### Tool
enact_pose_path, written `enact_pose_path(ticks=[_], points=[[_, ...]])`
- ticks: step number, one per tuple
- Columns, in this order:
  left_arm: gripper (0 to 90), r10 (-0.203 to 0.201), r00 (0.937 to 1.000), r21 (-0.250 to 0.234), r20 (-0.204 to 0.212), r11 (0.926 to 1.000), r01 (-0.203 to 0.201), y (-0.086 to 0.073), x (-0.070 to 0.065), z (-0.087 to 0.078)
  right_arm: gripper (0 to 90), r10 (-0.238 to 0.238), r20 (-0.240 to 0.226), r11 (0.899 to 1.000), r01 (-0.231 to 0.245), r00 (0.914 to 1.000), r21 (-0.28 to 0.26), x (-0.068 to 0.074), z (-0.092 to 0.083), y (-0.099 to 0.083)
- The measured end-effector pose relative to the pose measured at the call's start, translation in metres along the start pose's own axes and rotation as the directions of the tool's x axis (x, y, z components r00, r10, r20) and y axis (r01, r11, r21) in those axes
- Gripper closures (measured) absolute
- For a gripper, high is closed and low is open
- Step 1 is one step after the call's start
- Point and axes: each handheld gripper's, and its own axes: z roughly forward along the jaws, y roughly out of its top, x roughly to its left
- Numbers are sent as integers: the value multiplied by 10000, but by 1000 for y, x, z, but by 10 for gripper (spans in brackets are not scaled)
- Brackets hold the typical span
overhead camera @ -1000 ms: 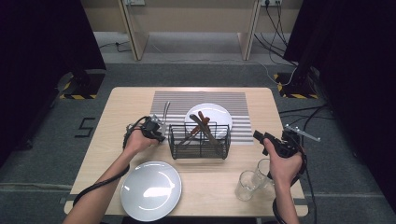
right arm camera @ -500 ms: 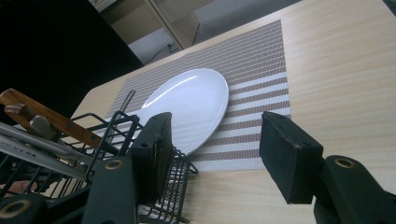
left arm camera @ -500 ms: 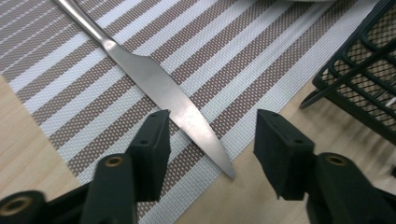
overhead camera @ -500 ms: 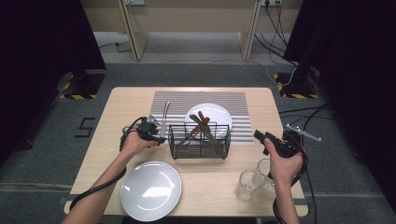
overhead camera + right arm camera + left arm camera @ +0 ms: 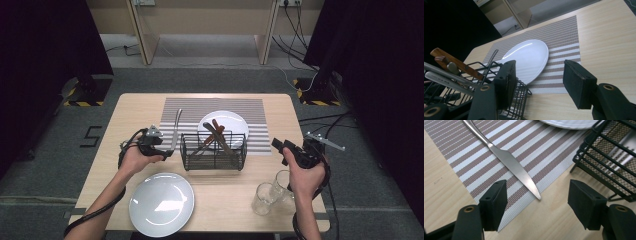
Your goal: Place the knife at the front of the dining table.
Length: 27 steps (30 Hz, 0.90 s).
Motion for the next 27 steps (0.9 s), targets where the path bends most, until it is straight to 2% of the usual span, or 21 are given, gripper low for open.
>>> enact_pose_path(ticks=[11, 15, 21, 27], points=[[326, -139, 9999, -642, -78, 9978, 133, -17, -6, -26, 438, -294, -94, 9995, 294, 9995, 64, 10, 1, 0], [324, -336, 9994, -1037, 84, 9940, 343, -26, -8, -35, 432, -434, -105, 9990, 435, 9990, 96, 13, 3, 0], [321, -395, 9992, -1264, -50, 9912, 386, -34, -9, -42, 432, -555, -123, 9984, 557, 9984, 129, 16, 4, 0], [320, -453, 9989, -1682, -89, 9848, 432, -39, -12, -51, 432, -705, -148, 9974, 707, 9974, 151, 20, 6, -1]])
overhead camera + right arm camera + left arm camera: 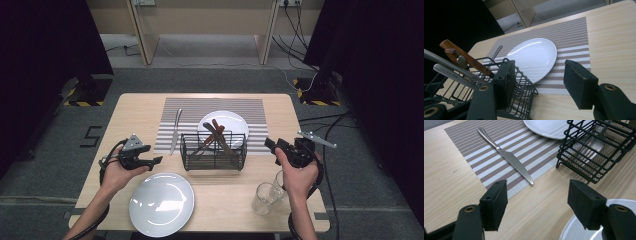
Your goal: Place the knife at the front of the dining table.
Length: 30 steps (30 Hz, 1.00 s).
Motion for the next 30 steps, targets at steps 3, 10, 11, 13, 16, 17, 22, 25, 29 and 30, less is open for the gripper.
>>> enact_pose_path(ticks=[3, 10, 11, 13, 16, 17, 22, 25, 29, 30], points=[[319, -21, 10000, -138, 5, 9999, 21, -2, -1, -3, 432, -39, -28, 10000, 39, 10000, 40, 4, 1, 0], [318, -58, 10000, -365, -23, 9993, 57, -10, -3, -12, 432, -213, -89, 9997, 213, 9997, 94, 9, 5, 0], [318, -80, 10000, -411, -19, 9991, 79, -11, -2, -13, 432, -213, -89, 9997, 213, 9997, 94, 9, 5, 0], [321, -169, 9998, -638, -87, 9978, 163, -14, -1, -15, 431, -313, -97, 9995, 314, 9995, 94, 11, 6, 0], [320, -211, 9997, -639, -147, 9978, 201, -16, 0, -16, 431, -370, -107, 9992, 371, 9993, 126, 13, 7, 0], [320, -245, 9995, -686, -207, 9974, 230, -18, 1, -18, 431, -391, -121, 9991, 392, 9992, 136, 14, 8, 0], [320, -340, 9990, -868, -279, 9957, 315, -23, 1, -23, 431, -531, -150, 9985, 533, 9985, 130, 17, 9, 1], [320, -379, 9990, -920, -251, 9951, 354, -25, 0, -25, 431, -561, -170, 9983, 563, 9983, 122, 19, 9, 1], [321, -500, 9985, -1057, -243, 9933, 471, -29, -1, -29, 431, -740, -225, 9971, 744, 9970, 161, 24, 11, 2], [321, -511, 9984, -1089, -255, 9929, 481, -30, -2, -30, 431, -786, -247, 9968, 790, 9966, 132, 25, 12, 2]])
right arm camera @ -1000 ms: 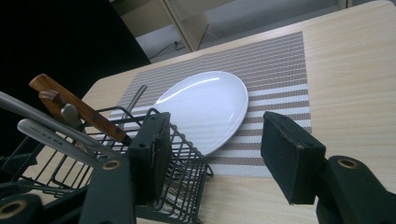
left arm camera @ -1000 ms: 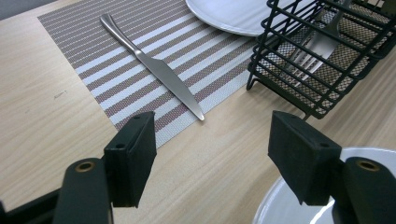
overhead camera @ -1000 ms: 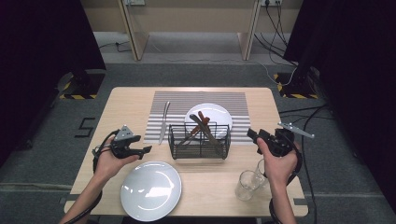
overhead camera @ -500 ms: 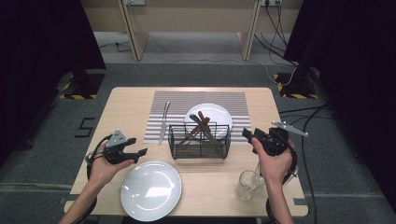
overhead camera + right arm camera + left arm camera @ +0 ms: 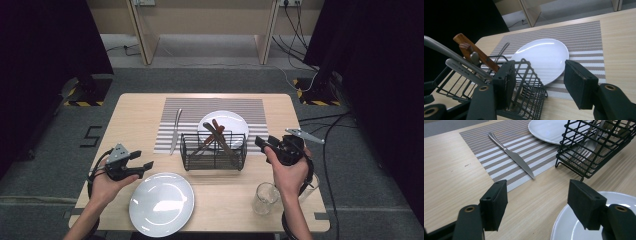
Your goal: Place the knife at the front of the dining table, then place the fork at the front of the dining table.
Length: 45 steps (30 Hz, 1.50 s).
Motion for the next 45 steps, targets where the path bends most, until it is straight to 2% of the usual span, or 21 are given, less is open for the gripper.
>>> enact_pose_path(ticks=[12, 18, 26, 37, 45], points=[[318, -166, 9998, -261, -74, 9995, 164, -5, 1, -14, 431, -358, -389, 9993, 363, 9986, 117, 19, 12, 4], [317, -264, 9996, -384, -87, 9989, 261, -10, 0, -18, 431, -615, -600, 9978, 629, 9963, 221, 34, 21, 3], [316, -348, 9993, -349, -138, 9988, 343, -13, 2, -20, 431, -839, -865, 9955, 874, 9927, 368, 48, 29, 2], [316, -357, 9991, -267, -223, 9990, 351, -15, 0, -22, 431, -1165, -1193, 9908, 1238, 9860, 555, 60, 39, -1], [316, -263, 9995, -295, -192, 9992, 257, -12, 0, -20, 435, -1420, -1226, 9867, 1504, 9822, 621, 67, 41, -3]])
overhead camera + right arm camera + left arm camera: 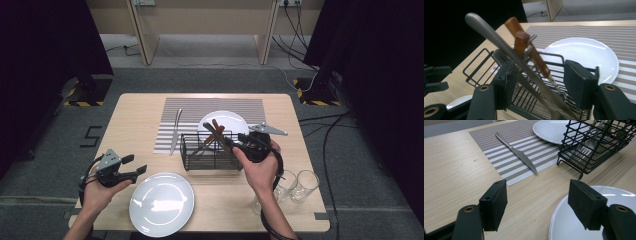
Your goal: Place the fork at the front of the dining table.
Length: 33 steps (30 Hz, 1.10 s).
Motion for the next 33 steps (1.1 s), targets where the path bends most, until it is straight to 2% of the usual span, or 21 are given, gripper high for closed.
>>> enact_pose_path(ticks=[8, 17, 24, 33], points=[[315, 143, 9999, -39, 91, 9999, -143, 6, -4, 3, 437, -221, -45, 9997, 221, 9997, 136, 10, 7, -2], [314, 80, 9999, -227, 84, 9997, -78, 5, -5, 2, 442, -531, 16, 9984, 531, 9986, 188, 16, 11, -4], [314, 42, 10000, -263, 90, 9996, -40, 4, -5, 2, 468, -1057, 270, 9941, 1049, 9940, 290, 24, 16, -6], [314, 90, 9999, -278, 147, 9996, -86, 6, -6, 3, 517, -1187, 524, 9923, 1166, 9915, 420, 26, 25, -10]])
